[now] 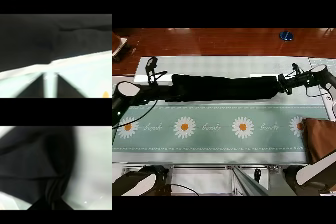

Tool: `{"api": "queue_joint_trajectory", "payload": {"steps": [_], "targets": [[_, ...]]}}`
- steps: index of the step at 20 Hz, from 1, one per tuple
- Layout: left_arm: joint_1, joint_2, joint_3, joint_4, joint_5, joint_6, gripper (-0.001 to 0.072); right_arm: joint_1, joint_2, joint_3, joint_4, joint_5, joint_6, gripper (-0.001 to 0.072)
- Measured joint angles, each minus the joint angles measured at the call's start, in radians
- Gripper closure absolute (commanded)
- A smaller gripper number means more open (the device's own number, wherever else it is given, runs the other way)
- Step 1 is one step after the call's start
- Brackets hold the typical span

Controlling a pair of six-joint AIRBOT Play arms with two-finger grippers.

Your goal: Fold the shirts.

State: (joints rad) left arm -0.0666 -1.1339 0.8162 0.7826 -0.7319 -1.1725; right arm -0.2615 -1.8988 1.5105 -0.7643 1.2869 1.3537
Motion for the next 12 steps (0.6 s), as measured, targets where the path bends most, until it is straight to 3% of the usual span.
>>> {"api": "queue_joint_trajectory", "payload": {"steps": [5, 12], "targets": [[-0.082, -0.003, -0.002, -0.1, 0.07, 0.006, 0.0683, 0.003, 0.291, -0.078, -0.204, 0.046, -0.007, 0.0689], [-0.317, -0.201, 0.129, -0.178, 0.117, -0.026, 0.0684, -0.004, 0.954, -0.441, -0.327, 0.044, 0.021, 0.0689]]}}
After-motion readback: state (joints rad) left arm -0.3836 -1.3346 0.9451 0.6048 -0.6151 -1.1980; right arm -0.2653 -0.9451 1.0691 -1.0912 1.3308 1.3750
